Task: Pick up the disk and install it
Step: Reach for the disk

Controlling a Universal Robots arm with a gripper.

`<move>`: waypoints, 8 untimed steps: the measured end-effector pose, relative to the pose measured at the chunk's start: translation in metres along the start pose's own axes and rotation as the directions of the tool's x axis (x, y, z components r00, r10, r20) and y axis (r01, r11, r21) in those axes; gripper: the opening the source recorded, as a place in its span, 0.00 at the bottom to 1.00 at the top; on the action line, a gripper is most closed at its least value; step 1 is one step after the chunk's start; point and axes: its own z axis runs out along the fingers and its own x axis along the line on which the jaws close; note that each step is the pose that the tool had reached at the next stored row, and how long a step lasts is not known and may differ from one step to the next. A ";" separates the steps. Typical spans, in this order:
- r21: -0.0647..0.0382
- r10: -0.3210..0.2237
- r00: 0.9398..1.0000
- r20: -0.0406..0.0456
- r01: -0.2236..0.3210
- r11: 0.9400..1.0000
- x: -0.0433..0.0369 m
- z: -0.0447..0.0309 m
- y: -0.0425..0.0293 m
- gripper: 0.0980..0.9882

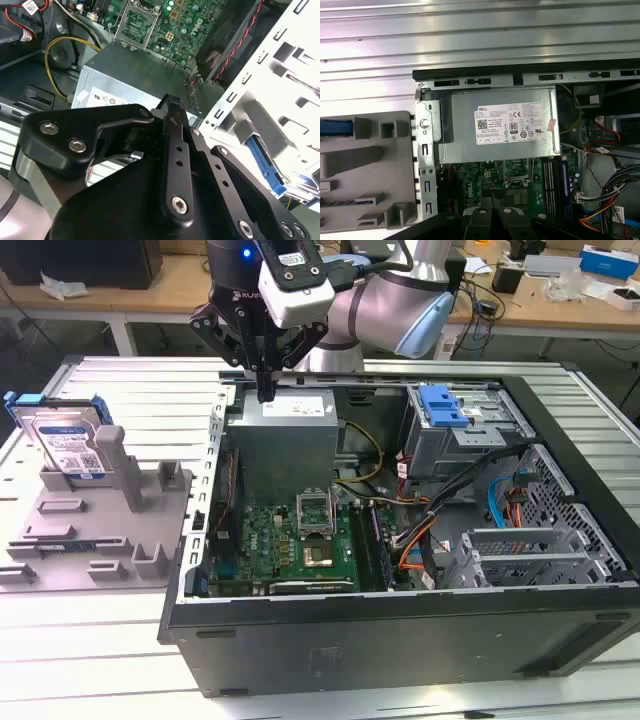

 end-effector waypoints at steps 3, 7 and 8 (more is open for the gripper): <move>0.000 0.000 1.000 0.000 0.000 1.000 0.0000 0.0000 0.0000 0.01; 0.000 0.000 1.000 0.000 0.000 1.000 0.0007 0.0000 0.0000 0.01; 0.000 0.000 1.000 0.000 0.000 1.000 0.0016 0.0000 0.0001 0.01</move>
